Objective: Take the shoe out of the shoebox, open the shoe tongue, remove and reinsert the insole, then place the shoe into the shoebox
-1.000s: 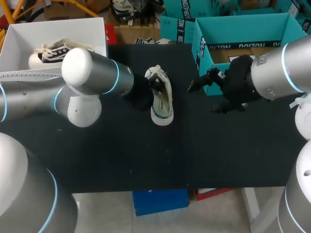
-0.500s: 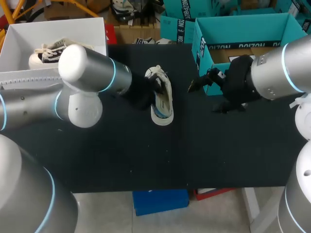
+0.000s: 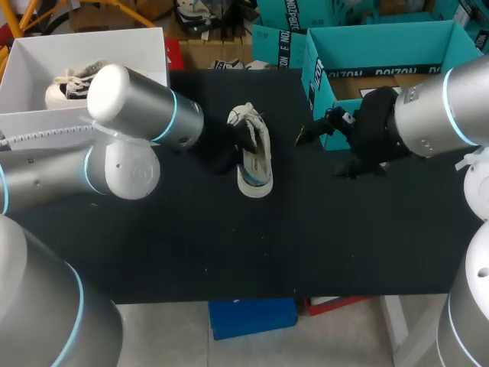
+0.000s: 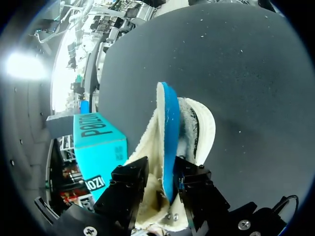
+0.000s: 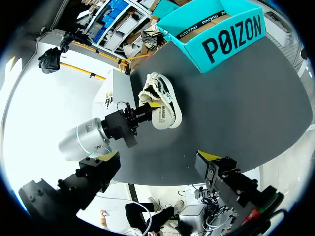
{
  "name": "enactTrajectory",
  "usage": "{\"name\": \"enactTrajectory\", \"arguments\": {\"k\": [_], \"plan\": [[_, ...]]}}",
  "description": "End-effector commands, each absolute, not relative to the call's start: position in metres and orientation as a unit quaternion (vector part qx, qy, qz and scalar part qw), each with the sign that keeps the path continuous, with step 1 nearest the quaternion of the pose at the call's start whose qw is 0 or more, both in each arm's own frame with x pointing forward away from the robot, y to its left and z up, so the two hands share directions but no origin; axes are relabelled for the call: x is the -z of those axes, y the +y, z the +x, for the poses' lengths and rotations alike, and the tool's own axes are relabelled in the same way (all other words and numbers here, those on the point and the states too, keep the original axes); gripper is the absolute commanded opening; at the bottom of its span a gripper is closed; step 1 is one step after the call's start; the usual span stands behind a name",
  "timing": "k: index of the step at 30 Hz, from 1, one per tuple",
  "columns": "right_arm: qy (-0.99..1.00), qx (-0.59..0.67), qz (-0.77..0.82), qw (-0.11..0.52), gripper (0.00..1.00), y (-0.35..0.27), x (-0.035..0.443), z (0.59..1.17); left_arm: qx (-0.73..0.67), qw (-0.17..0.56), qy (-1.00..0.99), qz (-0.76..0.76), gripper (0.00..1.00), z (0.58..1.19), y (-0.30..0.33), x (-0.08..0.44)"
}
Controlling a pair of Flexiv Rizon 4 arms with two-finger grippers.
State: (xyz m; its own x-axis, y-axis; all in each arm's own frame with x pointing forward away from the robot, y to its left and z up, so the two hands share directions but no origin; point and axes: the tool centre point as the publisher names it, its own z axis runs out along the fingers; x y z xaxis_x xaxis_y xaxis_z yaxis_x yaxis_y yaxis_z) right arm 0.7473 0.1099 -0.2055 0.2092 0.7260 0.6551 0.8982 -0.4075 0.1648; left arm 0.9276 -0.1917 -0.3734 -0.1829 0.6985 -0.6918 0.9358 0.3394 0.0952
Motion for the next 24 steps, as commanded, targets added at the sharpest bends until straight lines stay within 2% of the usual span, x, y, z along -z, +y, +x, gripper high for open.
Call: {"name": "enactTrajectory", "arguments": {"k": [1, 8, 15, 16, 17, 24], "plan": [[-0.529, 0.339, -0.768, 0.126, 1.0, 0.1114, 0.2055, 0.7473, 0.17, 0.333, 0.75, 0.546, 0.25, 0.9276, -0.1865, 0.3742], [-0.529, 0.339, -0.768, 0.126, 1.0, 0.1114, 0.2055, 0.7473, 0.161, 0.34, 0.748, 0.546, 0.22, 0.9291, -0.1856, 0.3732], [-0.529, 0.339, -0.768, 0.126, 1.0, 0.1114, 0.2055, 0.7473, 0.156, 0.351, 0.744, 0.547, 0.26, 0.9288, -0.1853, 0.3701], [-0.529, 0.339, -0.768, 0.126, 1.0, 0.1114, 0.2055, 0.7473, 0.155, 0.351, 0.743, 0.547, 0.18, 0.929, -0.1848, 0.3698], [-0.529, 0.339, -0.768, 0.126, 1.0, 0.1114, 0.2055, 0.7473, 0.155, 0.351, 0.743, 0.548, 0.0, 0.9291, -0.1844, 0.3694], [-0.529, 0.339, -0.768, 0.126, 1.0, 0.1114, 0.2055, 0.7473, 0.164, 0.353, 0.743, 0.544, 0.0, 0.9266, -0.1846, 0.3673]]}}
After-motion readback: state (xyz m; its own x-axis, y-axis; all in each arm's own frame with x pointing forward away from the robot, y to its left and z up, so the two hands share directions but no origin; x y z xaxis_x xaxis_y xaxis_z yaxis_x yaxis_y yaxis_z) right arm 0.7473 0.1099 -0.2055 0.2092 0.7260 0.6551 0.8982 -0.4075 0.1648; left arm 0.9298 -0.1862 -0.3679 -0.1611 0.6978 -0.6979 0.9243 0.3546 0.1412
